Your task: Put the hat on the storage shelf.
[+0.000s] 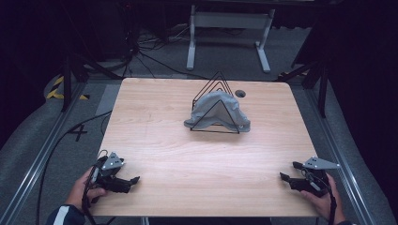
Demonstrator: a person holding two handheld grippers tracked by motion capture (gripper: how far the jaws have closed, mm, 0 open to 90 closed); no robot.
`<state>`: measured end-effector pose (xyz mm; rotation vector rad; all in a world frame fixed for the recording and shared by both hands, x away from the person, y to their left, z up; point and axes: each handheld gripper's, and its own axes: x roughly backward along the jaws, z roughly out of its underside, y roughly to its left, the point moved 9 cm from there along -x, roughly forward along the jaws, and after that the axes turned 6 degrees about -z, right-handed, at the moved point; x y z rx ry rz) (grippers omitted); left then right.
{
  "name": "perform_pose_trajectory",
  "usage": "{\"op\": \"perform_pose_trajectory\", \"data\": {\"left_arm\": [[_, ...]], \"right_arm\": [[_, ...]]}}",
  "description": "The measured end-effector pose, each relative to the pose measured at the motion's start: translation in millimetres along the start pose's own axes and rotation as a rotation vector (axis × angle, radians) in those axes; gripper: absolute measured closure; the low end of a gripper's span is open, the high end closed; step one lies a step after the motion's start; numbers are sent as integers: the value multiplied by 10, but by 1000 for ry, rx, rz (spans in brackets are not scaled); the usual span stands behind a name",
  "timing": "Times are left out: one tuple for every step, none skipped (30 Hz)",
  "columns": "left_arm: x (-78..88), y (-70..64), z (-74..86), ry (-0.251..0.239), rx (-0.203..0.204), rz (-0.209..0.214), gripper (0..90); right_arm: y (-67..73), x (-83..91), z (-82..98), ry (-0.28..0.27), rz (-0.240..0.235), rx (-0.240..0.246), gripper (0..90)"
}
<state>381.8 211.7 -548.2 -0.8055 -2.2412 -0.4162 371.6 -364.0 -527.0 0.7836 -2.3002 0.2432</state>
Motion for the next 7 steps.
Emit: {"op": "perform_pose_trajectory", "data": {"left_arm": [[0,3,0,0,-1,-1,47],[-2,3,-1,0,0,-1,46],[-4,4,-2,-1,4,-4,42],[-7,8,-6,-4,0,-6,41],[-8,9,-5,-3,1,-7,39],[-5,12,-4,2,-5,-5,37],[-3,8,2,13,-9,-2,31]], "right_arm": [[0,0,0,0,0,0,248],[0,0,0,0,0,0,248],[0,0,0,0,0,0,248],[0,0,0,0,0,0,247],[-2,1,1,0,3,-1,246],[-1,2,1,-2,3,-7,246],[-4,4,2,-1,5,-10,246]]}}
